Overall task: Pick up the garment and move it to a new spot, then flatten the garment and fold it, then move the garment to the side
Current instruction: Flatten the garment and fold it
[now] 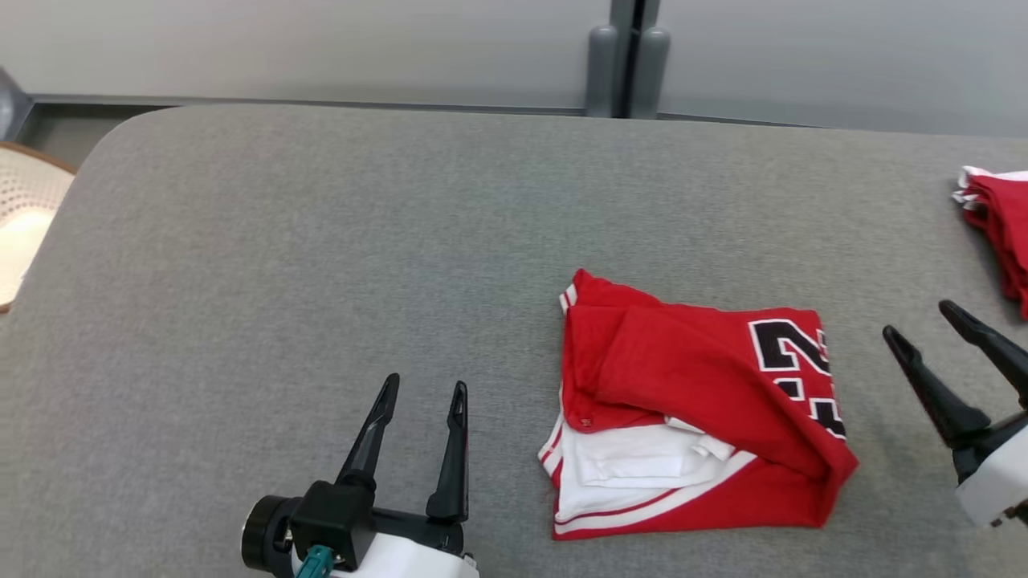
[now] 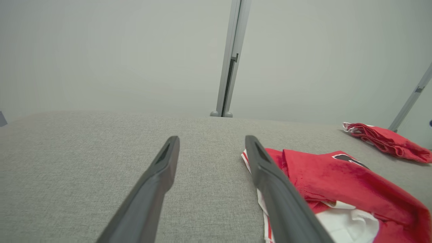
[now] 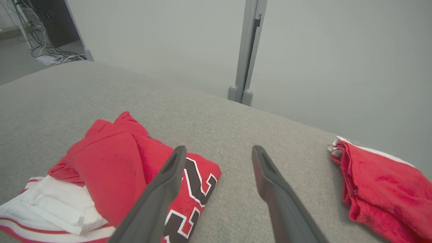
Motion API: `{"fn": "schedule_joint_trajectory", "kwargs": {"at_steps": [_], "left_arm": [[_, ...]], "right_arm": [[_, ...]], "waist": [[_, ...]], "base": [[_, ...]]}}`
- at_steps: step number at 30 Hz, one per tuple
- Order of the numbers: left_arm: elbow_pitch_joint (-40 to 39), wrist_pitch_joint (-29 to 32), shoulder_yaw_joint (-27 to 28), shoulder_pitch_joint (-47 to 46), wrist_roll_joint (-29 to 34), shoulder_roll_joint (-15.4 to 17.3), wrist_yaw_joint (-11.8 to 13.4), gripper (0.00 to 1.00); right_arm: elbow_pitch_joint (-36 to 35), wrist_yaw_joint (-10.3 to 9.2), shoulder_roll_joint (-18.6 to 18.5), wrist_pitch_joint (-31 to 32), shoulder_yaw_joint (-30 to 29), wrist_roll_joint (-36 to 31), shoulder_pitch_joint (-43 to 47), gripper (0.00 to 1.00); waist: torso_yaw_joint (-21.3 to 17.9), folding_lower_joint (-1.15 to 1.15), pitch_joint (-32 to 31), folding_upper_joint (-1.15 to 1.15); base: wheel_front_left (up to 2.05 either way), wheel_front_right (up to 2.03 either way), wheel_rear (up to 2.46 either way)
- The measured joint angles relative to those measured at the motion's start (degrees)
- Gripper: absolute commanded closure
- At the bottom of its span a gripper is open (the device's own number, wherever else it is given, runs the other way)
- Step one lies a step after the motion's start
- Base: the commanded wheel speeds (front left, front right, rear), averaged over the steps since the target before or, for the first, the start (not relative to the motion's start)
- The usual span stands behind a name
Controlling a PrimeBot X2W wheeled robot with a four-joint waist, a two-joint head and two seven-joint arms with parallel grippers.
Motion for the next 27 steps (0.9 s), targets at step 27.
{"fn": "schedule_joint_trajectory", "kwargs": {"at_steps": [27], "left_arm": [[0.3, 0.0, -5.1, -3.7, -2.3, 0.0, 0.9, 0.0]], "right_arm": [[2.1, 0.0, -14.5, 18.4, 28.4, 51.0, -15.7, 1.0]], "waist": [[8.4, 0.0, 5.2, 0.0]], "base": [[0.0, 0.0, 0.0]]}}
